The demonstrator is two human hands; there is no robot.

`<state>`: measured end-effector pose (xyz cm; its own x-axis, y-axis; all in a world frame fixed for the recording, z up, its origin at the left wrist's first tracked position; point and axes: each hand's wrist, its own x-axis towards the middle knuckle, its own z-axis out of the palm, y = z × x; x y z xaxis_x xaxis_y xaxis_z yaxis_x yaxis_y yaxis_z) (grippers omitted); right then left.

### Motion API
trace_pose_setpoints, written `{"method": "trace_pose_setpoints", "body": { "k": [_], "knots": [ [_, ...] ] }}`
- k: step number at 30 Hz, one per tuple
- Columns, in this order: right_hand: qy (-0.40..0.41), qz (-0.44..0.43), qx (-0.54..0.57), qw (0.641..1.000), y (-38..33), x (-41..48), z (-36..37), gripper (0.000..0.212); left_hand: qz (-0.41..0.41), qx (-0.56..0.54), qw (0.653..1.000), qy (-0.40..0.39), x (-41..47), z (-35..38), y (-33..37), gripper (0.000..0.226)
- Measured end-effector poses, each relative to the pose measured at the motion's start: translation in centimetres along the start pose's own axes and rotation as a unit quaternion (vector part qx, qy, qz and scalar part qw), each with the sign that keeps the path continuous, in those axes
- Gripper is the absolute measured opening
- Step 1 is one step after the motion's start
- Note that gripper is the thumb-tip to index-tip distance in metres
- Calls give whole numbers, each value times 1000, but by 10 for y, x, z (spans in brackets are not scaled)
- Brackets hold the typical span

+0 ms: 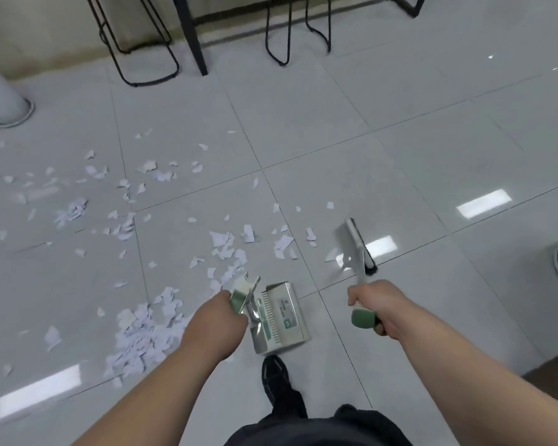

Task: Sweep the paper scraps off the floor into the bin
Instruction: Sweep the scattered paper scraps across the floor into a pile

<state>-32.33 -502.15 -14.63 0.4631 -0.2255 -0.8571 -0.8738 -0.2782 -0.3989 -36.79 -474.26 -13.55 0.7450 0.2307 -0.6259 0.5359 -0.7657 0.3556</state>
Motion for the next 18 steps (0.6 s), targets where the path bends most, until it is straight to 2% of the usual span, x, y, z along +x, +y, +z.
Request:
{"method": "trace_pose_setpoints", "body": {
  "k": [4, 6, 11, 18],
  "knots": [
    [-20, 5, -35, 999, -29, 2, 55, 13, -23, -27, 999, 9, 5, -19, -23, 7],
    [-48, 7, -48, 998, -41, -5, 82, 13, -39, -29, 999, 19, 6, -27, -34, 13],
    [-136, -6, -47, 990, -65, -35, 140, 10, -83, -64, 994, 38, 7, -42, -58, 11],
    [-226, -12, -22, 974, -116, -46, 173, 13, -128, -113, 984, 51, 10, -54, -67, 6]
  ]
}}
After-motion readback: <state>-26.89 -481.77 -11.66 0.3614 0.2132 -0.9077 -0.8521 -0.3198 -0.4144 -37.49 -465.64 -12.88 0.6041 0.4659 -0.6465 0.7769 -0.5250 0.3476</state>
